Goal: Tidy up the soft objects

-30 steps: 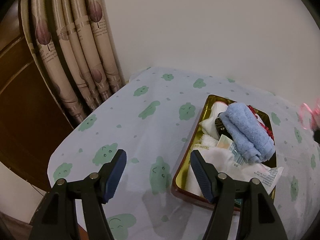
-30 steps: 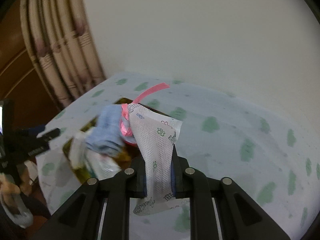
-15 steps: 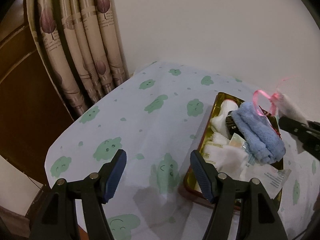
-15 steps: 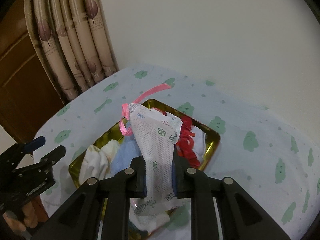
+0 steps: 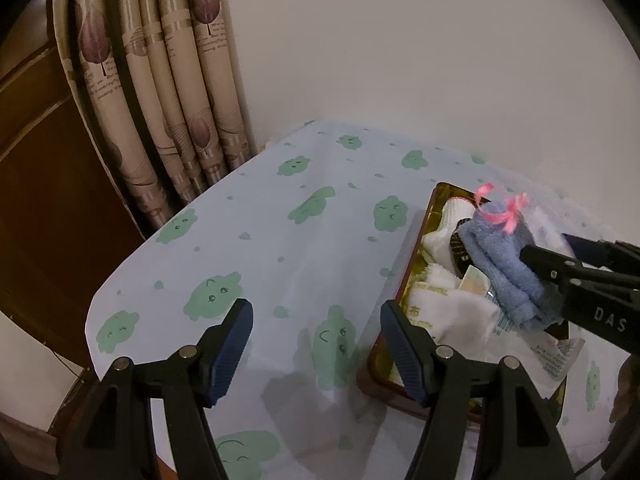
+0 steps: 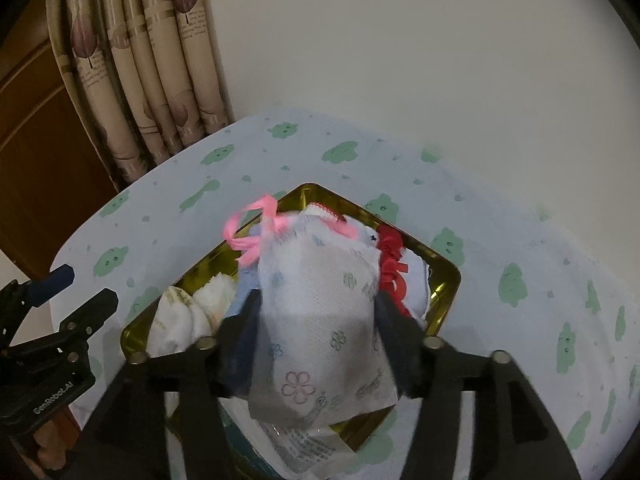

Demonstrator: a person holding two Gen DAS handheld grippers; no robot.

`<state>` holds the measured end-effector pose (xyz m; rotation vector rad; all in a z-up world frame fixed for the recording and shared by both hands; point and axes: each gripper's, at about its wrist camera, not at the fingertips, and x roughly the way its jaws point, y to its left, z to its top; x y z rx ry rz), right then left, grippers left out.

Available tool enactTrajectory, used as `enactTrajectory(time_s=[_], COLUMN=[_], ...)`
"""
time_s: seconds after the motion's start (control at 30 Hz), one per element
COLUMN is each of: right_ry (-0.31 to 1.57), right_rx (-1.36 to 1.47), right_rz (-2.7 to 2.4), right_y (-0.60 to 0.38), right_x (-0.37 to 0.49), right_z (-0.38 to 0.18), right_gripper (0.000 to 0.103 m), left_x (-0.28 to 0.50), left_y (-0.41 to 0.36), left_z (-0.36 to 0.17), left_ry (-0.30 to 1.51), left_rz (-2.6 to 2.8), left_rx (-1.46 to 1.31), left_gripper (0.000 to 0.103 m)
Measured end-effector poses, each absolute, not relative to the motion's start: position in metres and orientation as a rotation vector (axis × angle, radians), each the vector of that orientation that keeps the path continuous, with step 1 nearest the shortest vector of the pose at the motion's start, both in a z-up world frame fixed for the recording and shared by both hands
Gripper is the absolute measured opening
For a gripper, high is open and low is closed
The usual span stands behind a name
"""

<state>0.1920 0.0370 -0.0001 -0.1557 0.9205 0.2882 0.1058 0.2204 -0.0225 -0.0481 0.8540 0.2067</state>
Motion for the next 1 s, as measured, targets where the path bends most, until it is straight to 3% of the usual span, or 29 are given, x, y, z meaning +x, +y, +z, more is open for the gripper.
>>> enactTrajectory(time_s=[0.1, 0.4, 0.57, 1.0], right_ry=[0.908, 0.875, 0.866, 0.901], right_rx=[-0.156, -0.135, -0.027, 0.044], right_rz=[0.305, 0.268, 0.173, 0.089], right_y=[0.040, 0.037, 0.019, 0.002], right_x=[0.186, 0.152, 0.125, 0.101], right_z=[0.005, 0.016, 0.012, -0.005], right_gripper=[0.076, 0.095, 0.100, 0.101], left_x=[0.105, 0.103, 0.102, 0.100], left_y=[0.220, 0.218, 0.216, 0.206], left_z=[-0.023, -0.023, -0.022, -0.021], left_ry=[0.853, 0.845, 0.843, 0.835], left_rz=[0.203, 0.203, 0.194, 0.187], left_rx=[-0.051, -0.042, -0.046, -0.010], left_gripper=[0.068, 0.068, 0.068, 0.068])
